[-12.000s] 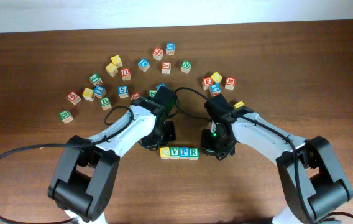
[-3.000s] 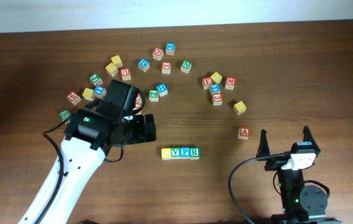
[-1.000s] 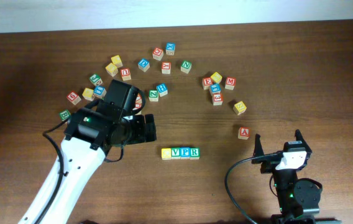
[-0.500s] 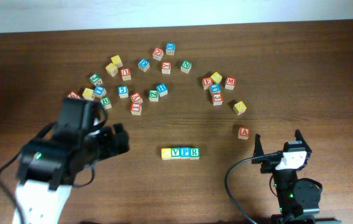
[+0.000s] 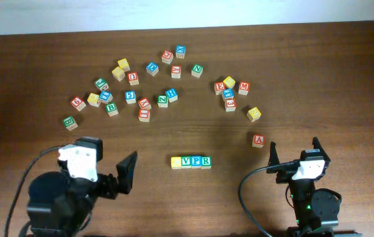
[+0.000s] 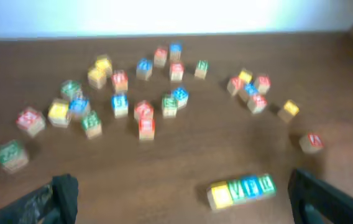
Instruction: Spell out CVPR
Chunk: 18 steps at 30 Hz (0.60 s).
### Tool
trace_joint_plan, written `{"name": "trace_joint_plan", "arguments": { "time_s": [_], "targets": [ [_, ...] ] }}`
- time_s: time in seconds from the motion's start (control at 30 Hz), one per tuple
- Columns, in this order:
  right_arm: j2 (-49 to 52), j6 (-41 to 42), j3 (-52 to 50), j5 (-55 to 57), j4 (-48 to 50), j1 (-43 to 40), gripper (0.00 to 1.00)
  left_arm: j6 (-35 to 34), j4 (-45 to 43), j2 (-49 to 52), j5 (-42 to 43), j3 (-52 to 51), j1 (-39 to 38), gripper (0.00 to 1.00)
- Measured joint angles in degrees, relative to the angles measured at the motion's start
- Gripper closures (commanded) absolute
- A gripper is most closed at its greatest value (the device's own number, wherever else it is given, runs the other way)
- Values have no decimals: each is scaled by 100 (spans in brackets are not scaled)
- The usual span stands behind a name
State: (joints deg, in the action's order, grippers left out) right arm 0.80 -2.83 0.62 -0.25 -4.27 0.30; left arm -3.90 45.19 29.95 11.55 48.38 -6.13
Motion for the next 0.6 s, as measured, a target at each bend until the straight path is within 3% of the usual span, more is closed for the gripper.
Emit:
{"name": "trace_joint_plan", "arguments": {
  "time_s": [0.23,0.47,0.6],
  "targets": [
    [0,4,0,0,0,0,2,160,-1967,-981,160,-1744,0,1],
    [0,2,0,0,0,0,2,195,-4583,-1845,179,-3453,243,1],
    [0,0,0,0,0,0,2,120,-4865,-2273,144,-3936,424,1]
  ]
}}
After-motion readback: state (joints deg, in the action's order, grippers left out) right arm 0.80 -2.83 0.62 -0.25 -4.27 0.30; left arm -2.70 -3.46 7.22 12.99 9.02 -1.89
